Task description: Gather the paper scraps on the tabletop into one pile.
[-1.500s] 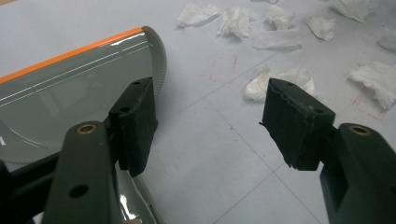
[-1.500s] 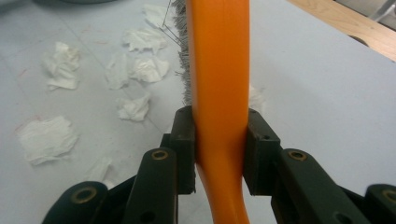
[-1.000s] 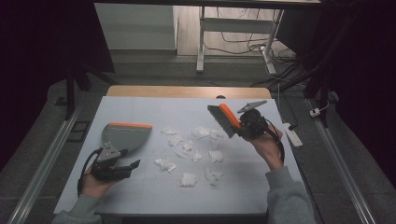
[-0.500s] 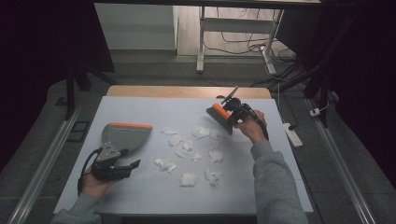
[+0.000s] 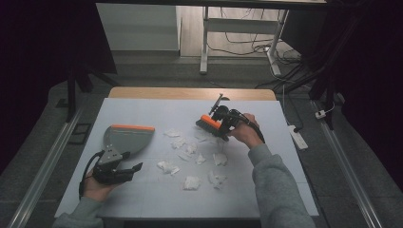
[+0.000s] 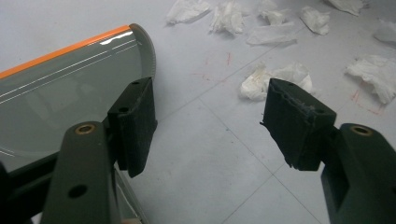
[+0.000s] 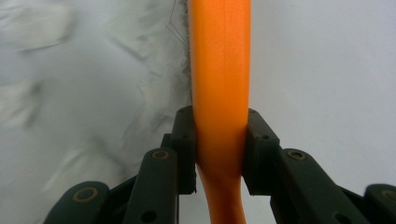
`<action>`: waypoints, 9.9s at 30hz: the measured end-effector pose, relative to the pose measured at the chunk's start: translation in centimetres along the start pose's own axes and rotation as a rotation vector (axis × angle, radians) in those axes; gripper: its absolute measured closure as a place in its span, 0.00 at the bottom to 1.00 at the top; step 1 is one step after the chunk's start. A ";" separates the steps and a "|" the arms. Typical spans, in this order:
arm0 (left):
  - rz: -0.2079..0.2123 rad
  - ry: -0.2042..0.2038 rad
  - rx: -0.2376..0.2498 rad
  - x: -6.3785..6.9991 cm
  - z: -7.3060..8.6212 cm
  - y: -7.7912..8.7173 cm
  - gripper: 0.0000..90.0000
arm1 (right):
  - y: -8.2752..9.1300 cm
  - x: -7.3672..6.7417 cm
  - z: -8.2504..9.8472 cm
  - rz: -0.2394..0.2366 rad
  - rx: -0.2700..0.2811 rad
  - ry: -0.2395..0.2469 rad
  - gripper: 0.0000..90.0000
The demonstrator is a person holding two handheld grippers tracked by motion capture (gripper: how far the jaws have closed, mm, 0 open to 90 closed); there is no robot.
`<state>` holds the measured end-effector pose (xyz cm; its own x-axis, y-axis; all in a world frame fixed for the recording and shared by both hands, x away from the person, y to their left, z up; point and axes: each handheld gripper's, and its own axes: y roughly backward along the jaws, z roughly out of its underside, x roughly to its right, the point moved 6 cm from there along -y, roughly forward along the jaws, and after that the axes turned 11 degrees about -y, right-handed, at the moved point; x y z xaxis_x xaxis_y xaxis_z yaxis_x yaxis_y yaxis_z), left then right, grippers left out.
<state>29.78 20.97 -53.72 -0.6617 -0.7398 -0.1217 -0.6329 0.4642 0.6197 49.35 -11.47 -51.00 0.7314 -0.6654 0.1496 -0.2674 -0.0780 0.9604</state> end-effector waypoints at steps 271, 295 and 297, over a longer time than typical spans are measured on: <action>-0.070 0.041 -0.019 -1.4 1.3 0.4 0.40 | 4.4 -11.7 10.1 -0.154 -0.021 0.312 0.78; -0.071 0.037 -0.023 -1.4 1.4 0.3 0.40 | 8.5 -6.6 8.0 -0.135 0.305 0.072 0.78; -0.070 0.034 -0.025 -1.4 1.4 0.3 0.40 | 8.8 -6.0 8.2 -0.144 0.323 0.041 0.78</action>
<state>29.96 22.81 -54.42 -0.6019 -0.7864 -0.1387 -0.6664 0.3989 0.6299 37.46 -14.26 -45.41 0.7991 -0.6003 0.0337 -0.3393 -0.4040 0.8495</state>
